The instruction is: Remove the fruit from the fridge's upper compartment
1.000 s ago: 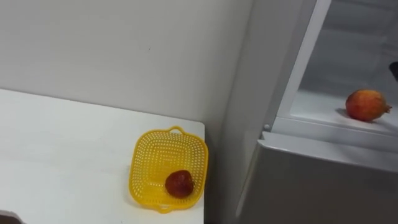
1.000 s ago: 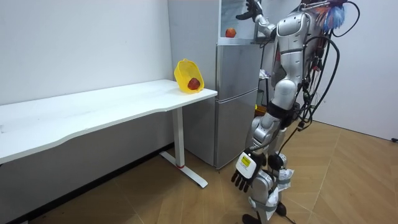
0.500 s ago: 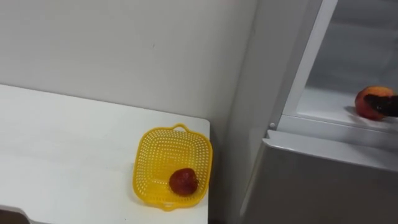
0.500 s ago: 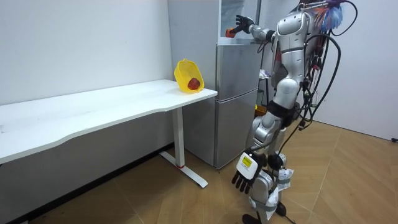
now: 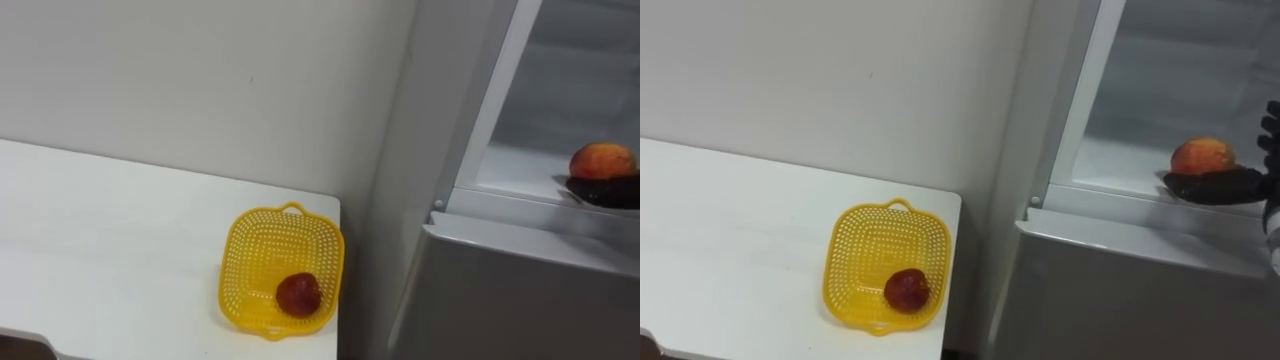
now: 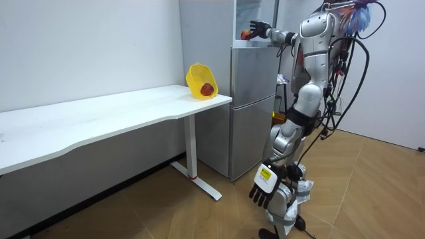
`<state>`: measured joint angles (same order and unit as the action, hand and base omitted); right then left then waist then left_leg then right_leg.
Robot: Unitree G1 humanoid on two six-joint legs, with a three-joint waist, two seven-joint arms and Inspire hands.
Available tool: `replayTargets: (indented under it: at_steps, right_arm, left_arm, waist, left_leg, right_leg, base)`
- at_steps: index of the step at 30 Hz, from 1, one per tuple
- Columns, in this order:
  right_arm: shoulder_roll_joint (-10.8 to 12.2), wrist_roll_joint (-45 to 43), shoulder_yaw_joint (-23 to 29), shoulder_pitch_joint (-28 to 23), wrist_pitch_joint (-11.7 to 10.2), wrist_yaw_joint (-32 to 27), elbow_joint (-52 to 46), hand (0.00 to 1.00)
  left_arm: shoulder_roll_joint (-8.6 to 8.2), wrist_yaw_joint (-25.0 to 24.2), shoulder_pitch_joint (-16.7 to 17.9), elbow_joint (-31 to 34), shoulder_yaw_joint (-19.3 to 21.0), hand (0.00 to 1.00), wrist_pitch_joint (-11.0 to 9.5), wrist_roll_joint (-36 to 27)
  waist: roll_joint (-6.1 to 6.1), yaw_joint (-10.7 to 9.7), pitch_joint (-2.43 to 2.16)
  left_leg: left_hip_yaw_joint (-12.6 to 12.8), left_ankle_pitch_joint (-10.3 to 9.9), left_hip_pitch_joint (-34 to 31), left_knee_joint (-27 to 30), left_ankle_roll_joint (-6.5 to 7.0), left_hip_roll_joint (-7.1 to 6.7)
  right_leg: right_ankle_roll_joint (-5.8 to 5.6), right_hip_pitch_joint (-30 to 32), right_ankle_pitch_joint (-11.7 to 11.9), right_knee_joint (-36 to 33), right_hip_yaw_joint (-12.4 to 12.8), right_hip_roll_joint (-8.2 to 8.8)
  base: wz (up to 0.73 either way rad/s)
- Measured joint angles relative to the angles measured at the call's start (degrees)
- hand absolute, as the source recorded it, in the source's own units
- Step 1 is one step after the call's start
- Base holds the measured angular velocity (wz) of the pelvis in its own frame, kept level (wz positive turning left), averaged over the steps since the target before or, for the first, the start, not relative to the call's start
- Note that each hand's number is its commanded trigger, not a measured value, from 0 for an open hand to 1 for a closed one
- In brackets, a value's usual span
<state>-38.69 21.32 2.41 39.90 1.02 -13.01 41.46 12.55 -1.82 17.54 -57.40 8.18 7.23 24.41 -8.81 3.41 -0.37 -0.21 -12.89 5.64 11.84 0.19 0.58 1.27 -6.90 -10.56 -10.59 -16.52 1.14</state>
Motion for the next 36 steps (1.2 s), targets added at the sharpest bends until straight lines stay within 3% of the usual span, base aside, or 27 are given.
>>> replayTargets:
  at_steps: [14,22,30,36]
  right_arm:
    - [0.00,3.02,-0.02,0.00,0.32,1.19,1.82,0.00]
    - [-0.06,6.05,-0.02,0.14,-0.46,4.10,6.41,0.00]
    - [-0.72,6.03,-0.04,0.65,-0.47,5.94,7.38,0.00]
    - [-1.04,5.72,-0.75,0.67,-0.60,7.90,7.37,0.00]
  left_arm:
    - [0.09,0.18,0.88,0.02,0.04,0.00,-0.10,0.03]
    - [0.39,0.55,0.85,0.00,0.11,0.00,-0.21,-0.01]
    - [0.59,0.84,0.78,-0.04,0.08,0.00,-0.14,-0.06]
    - [0.57,0.95,0.80,-0.03,-0.18,0.00,-0.15,-0.11]
  waist:
    - [0.20,0.22,-0.28]
    - [0.78,0.56,0.12]
    - [0.59,0.49,-0.03]
    - [1.26,0.87,-0.08]
  left_leg:
    - [-0.15,0.02,0.16,-0.07,0.00,0.03]
    - [-0.34,0.02,0.88,-0.52,-0.01,0.00]
    - [-0.38,0.03,0.53,-0.40,-0.02,-0.10]
    - [-0.30,0.02,1.03,-0.31,-0.02,0.04]
  right_leg:
    - [0.00,-0.07,0.00,-0.02,0.31,-0.08]
    - [0.00,-0.87,0.00,0.12,0.60,-0.13]
    - [-0.04,-0.97,0.04,0.93,0.75,-0.25]
    - [0.00,-1.22,0.10,0.81,0.51,-0.27]
  base:
    - [0.00]
    - [0.00]
    - [0.01]
    - [0.00]
